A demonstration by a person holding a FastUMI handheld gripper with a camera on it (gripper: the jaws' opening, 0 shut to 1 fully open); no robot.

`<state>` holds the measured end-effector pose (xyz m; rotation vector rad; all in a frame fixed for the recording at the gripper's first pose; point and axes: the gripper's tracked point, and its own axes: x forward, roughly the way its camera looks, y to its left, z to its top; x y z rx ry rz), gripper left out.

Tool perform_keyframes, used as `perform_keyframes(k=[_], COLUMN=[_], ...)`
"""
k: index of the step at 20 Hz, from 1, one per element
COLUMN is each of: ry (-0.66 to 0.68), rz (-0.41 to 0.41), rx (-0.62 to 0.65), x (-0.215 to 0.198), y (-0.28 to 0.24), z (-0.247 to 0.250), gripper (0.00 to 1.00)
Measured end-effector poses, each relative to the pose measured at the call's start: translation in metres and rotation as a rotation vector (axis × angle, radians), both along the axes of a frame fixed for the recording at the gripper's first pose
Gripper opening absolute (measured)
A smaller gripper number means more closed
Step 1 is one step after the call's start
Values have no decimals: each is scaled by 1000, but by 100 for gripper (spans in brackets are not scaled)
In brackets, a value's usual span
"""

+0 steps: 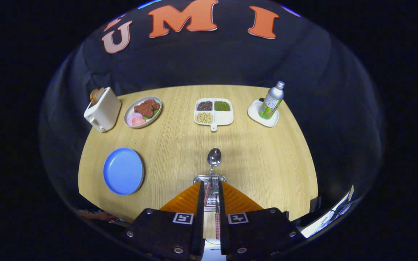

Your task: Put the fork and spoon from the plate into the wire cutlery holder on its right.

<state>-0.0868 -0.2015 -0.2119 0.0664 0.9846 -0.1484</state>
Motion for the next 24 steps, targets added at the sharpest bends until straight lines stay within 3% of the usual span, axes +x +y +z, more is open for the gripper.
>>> perform_keyframes(k=[4,7,9,15,24], ry=[-232,-365,-440,-675,-888], rz=[-54,-89,-110,-99,-77], rx=[-49,-84,-109,-165,-204], x=[18,26,29,43,46], y=[-16,-25,-30,-27,-23], z=[47,76,94,149,194], gripper=[35,58,66,75,80])
